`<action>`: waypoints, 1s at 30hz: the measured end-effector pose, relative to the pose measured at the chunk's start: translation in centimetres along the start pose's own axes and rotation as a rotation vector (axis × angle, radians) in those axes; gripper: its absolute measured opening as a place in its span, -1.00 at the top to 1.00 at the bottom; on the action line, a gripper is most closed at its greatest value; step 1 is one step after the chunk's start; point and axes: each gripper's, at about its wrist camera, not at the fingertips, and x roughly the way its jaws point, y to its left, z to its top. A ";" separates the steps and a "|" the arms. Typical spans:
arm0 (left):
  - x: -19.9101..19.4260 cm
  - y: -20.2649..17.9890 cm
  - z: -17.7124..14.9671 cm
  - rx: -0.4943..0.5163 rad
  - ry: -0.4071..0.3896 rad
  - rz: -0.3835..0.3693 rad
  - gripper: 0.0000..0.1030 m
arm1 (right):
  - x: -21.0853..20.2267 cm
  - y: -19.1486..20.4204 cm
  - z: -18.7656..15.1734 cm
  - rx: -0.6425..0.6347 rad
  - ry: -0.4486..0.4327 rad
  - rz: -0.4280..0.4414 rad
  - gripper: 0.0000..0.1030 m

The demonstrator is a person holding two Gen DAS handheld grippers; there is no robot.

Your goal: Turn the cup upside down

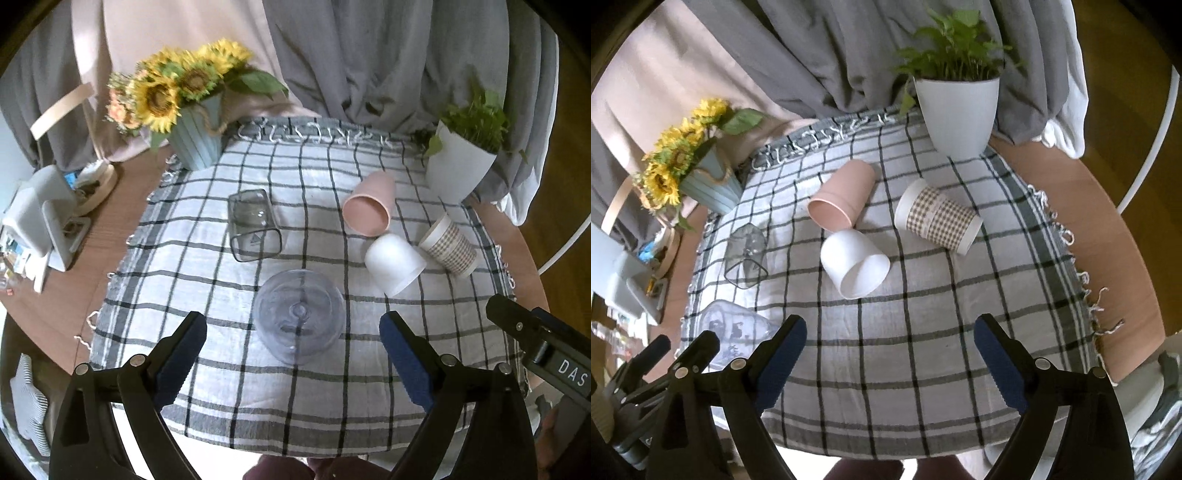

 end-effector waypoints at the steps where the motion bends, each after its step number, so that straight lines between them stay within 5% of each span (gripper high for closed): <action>1: -0.5 0.1 -0.2 0.001 -0.013 0.008 -0.86 | -0.4 0.2 -0.2 -0.005 -0.009 0.003 -0.79; 30: -14.2 7.4 -7.2 0.004 -0.254 -0.025 -0.88 | -13.7 6.9 -10.6 -0.034 -0.276 -0.012 -0.85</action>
